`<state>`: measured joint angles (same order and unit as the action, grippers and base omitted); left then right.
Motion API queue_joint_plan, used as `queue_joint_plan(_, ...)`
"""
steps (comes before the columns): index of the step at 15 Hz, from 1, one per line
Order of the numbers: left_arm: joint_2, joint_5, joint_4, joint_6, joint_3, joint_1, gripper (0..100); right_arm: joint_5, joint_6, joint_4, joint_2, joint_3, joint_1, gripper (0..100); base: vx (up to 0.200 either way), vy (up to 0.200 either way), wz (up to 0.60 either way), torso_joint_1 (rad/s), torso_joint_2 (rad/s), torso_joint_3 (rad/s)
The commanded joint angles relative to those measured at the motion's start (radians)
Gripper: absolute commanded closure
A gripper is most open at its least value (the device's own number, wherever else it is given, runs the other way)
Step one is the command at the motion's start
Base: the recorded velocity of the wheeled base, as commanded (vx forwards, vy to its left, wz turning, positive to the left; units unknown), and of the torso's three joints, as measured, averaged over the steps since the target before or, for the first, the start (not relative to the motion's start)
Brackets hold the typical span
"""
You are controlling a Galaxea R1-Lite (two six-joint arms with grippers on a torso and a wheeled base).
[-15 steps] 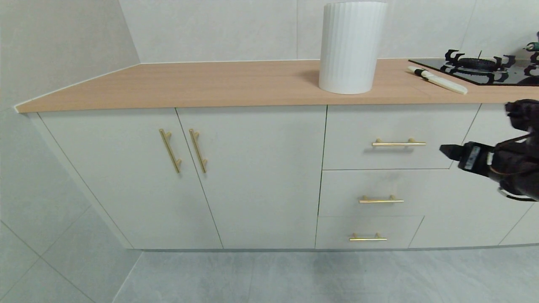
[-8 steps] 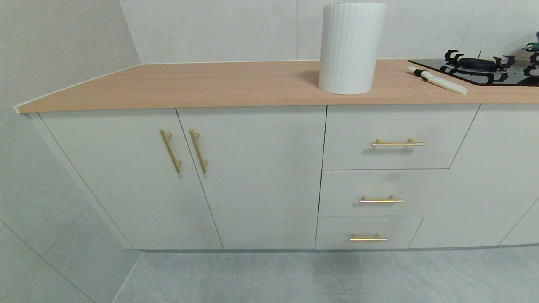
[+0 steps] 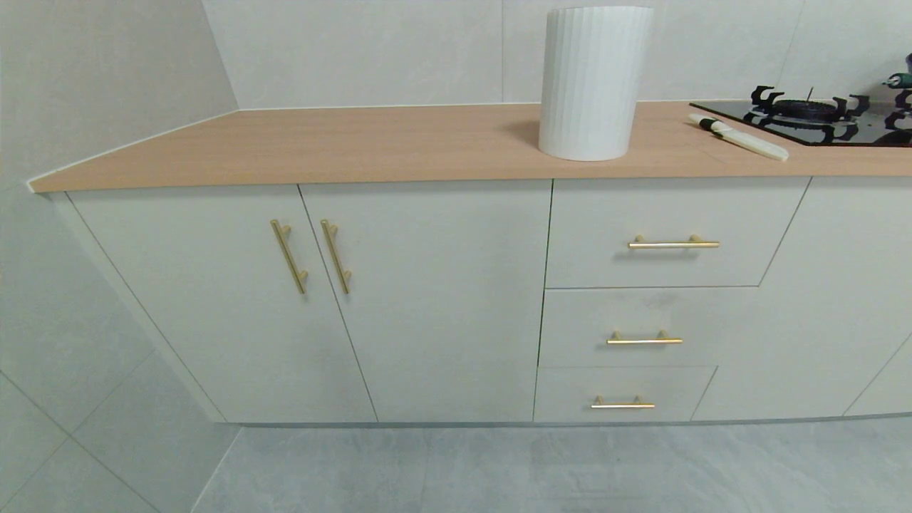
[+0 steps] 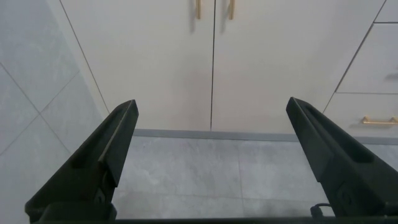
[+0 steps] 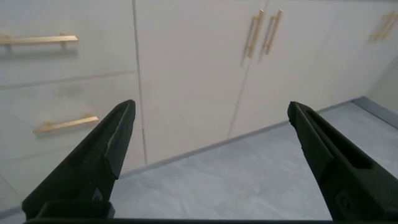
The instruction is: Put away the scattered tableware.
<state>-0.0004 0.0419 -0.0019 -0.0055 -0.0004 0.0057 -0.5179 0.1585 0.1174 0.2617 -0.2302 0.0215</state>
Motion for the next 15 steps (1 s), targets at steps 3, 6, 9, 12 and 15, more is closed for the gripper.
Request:
queue_joint_plan(3,0.000,0.000,-0.001,-0.001,0.000,0.000,0,0.070,0.003,-0.048,-0.262,0.161,-0.026,0,0.000,0.000,0.00,0.000,0.00,0.000)
queue_joint_plan(6,0.000,0.000,-0.001,-0.001,0.000,0.000,0,0.269,-0.074,-0.062,-0.262,0.230,-0.026,0,0.000,0.000,0.00,0.000,0.00,0.000)
queue_joint_plan(9,0.000,0.000,-0.001,-0.001,0.000,0.000,0,0.334,-0.116,-0.062,-0.262,0.230,-0.025,0,0.000,0.000,0.00,0.000,0.00,0.000)
queue_joint_plan(12,0.000,0.000,-0.001,0.013,0.000,0.000,0,0.357,-0.149,-0.065,-0.260,0.230,-0.025,0,0.000,0.000,0.00,0.000,0.00,0.000)
queue_joint_plan(15,0.000,0.000,-0.001,-0.004,0.000,0.000,0,0.509,-0.189,-0.134,-0.262,0.227,-0.025,0,0.000,0.000,0.00,0.000,0.00,0.000)
